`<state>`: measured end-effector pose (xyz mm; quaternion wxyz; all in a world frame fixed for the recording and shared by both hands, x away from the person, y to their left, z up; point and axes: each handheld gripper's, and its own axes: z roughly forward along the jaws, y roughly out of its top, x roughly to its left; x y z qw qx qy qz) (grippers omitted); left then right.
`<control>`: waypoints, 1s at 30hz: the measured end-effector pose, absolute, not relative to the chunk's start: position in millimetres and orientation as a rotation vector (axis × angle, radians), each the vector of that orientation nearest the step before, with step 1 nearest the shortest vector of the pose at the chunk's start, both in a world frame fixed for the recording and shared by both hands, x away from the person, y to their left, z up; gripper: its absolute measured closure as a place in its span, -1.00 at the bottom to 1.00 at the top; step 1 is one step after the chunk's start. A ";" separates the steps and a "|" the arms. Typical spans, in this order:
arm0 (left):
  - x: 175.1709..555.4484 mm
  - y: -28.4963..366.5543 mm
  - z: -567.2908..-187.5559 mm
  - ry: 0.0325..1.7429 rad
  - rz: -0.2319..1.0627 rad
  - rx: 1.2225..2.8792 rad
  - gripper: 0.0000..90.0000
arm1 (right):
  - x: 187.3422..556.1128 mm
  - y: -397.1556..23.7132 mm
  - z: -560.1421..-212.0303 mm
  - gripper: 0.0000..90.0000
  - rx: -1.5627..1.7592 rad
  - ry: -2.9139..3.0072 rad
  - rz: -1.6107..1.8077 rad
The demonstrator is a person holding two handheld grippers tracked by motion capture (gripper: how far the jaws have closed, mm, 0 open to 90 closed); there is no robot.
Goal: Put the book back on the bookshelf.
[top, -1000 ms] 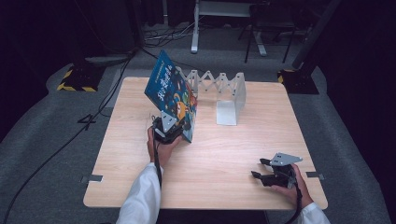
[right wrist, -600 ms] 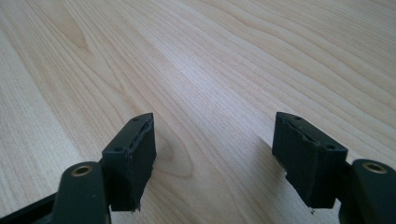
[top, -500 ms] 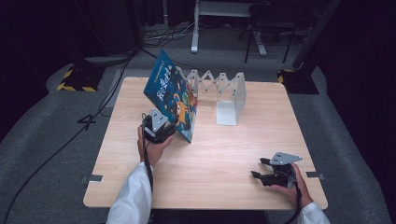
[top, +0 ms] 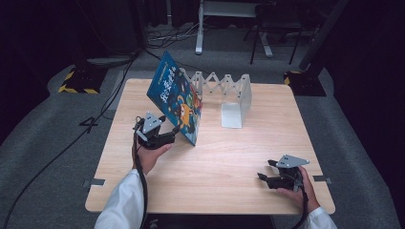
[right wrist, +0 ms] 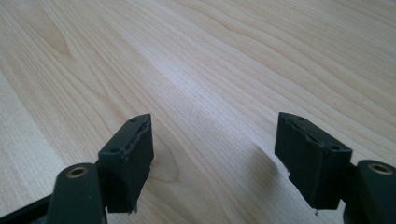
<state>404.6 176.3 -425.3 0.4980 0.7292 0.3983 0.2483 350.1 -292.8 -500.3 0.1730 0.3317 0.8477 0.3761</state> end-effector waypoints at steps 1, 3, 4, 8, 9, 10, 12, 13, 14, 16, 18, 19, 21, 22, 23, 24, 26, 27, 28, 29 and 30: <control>403.0 177.9 -425.0 0.957 0.583 1.769 -0.34 | 349.9 -293.2 -499.6 -0.41 0.950 2.400 1.066; 399.4 180.8 -424.7 0.939 0.579 1.786 -0.37 | 349.8 -294.2 -497.5 -0.43 0.960 2.390 1.069; 397.8 182.1 -424.6 0.925 0.569 1.797 -0.39 | 349.4 -294.8 -495.6 -0.44 0.966 2.381 1.067; 391.0 183.6 -424.9 0.898 0.555 1.842 -0.48 | 347.4 -296.6 -489.4 -0.45 0.961 2.358 1.081; 388.6 183.8 -424.9 0.895 0.565 1.853 -0.48 | 346.8 -297.2 -487.5 -0.45 0.957 2.354 1.086; 386.0 183.2 -425.0 0.905 0.583 1.860 -0.49 | 346.1 -297.7 -485.6 -0.45 0.953 2.350 1.089; 382.0 183.2 -425.9 0.892 0.586 1.886 -0.50 | 345.5 -298.3 -483.8 -0.46 0.945 2.348 1.090; 379.1 183.4 -427.0 0.878 0.585 1.898 -0.52 | 344.0 -298.9 -481.1 -0.46 0.940 2.343 1.088; 377.7 183.8 -427.6 0.869 0.584 1.907 -0.53 | 343.3 -299.4 -479.4 -0.45 0.935 2.339 1.081; 374.0 183.5 -429.2 0.865 0.594 1.940 -0.56 | 342.5 -300.2 -477.3 -0.45 0.938 2.335 1.069; 370.4 184.0 -431.2 0.848 0.586 1.968 -0.61 | 341.4 -301.0 -475.0 -0.45 0.944 2.325 1.060; 368.0 183.6 -432.5 0.843 0.594 1.989 -0.61 | 340.9 -301.6 -474.4 -0.45 0.941 2.325 1.062; 364.3 182.1 -434.7 0.829 0.622 2.031 -0.61 | 339.6 -302.5 -473.0 -0.45 0.941 2.320 1.055; 363.1 181.9 -435.4 0.819 0.626 2.045 -0.61 | 339.1 -303.0 -472.2 -0.45 0.941 2.318 1.052; 360.6 181.4 -436.5 0.811 0.635 2.062 -0.61 | 338.6 -303.2 -471.6 -0.45 0.945 2.320 1.052; 357.2 181.7 -437.2 0.790 0.650 2.084 -0.62 | 337.3 -303.8 -470.6 -0.45 0.943 2.318 1.044; 354.8 181.8 -437.8 0.786 0.651 2.086 -0.62 | 336.8 -303.8 -470.4 -0.45 0.941 2.317 1.042; 352.5 182.1 -438.3 0.781 0.655 2.098 -0.62 | 336.1 -304.1 -470.1 -0.45 0.938 2.318 1.040; 350.9 182.4 -438.9 0.777 0.654 2.112 -0.62 | 335.3 -304.1 -469.8 -0.45 0.936 2.319 1.036; 348.8 182.8 -439.8 0.773 0.654 2.124 -0.62 | 334.9 -304.0 -469.6 -0.45 0.934 2.320 1.035; 347.0 183.5 -440.4 0.767 0.658 2.138 -0.62 | 334.4 -303.5 -469.3 -0.45 0.932 2.321 1.032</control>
